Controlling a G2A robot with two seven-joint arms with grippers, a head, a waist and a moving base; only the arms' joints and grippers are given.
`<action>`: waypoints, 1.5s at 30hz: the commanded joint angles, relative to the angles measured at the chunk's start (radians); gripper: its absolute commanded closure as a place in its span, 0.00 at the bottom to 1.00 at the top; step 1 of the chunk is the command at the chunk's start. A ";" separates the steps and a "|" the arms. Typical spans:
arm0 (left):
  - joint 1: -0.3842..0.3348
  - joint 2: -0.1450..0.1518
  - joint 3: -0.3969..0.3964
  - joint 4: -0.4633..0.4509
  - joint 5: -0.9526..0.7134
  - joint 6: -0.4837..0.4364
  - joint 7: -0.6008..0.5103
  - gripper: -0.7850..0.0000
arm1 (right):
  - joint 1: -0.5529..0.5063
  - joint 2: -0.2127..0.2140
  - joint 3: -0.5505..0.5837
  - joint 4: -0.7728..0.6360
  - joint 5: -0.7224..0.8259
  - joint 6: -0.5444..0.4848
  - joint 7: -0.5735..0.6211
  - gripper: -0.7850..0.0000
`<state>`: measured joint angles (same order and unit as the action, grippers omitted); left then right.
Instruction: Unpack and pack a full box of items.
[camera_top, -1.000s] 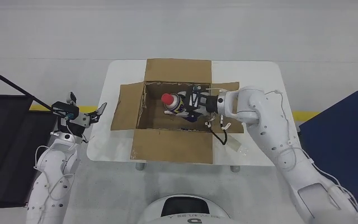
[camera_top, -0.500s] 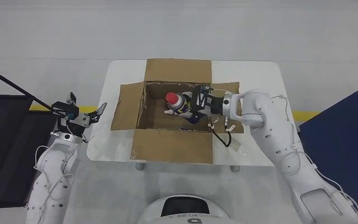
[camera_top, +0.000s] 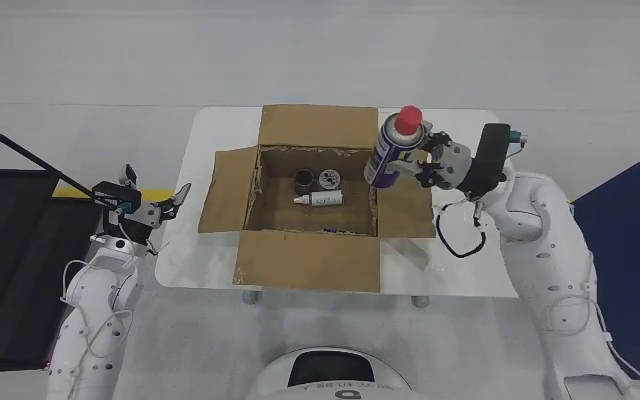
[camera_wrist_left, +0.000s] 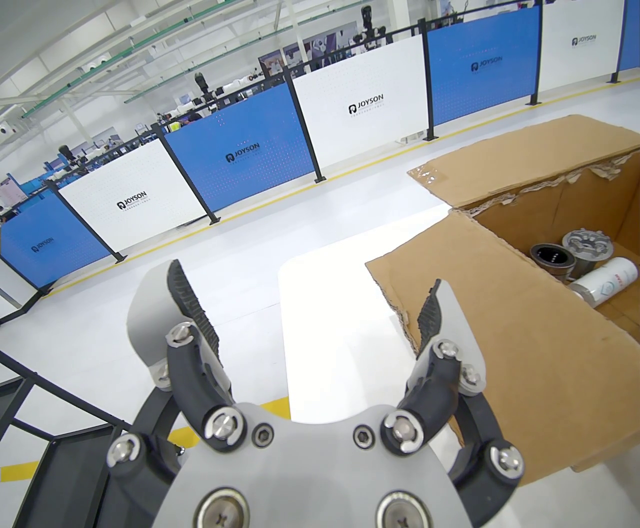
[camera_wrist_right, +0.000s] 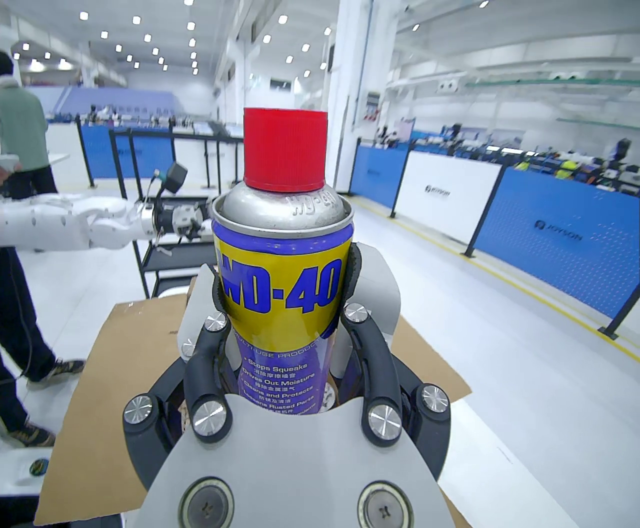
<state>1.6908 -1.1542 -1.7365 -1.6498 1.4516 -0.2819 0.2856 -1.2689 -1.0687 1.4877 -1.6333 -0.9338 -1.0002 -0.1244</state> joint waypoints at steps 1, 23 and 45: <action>0.000 0.000 0.000 0.000 0.000 0.000 0.000 0.00 | -0.029 0.004 0.065 0.012 0.001 -0.008 -0.072 1.00; 0.000 0.000 0.000 0.000 0.000 0.000 0.000 0.00 | 0.017 0.008 0.189 0.531 0.047 0.097 -0.140 1.00; 0.000 0.000 0.000 0.000 0.000 0.000 0.000 0.00 | 0.089 -0.005 0.128 0.839 0.008 0.073 -0.277 1.00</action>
<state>1.6908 -1.1542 -1.7365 -1.6498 1.4516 -0.2819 0.2856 -1.1783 -1.0747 1.6140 -0.7947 -0.9238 -0.9247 -0.3980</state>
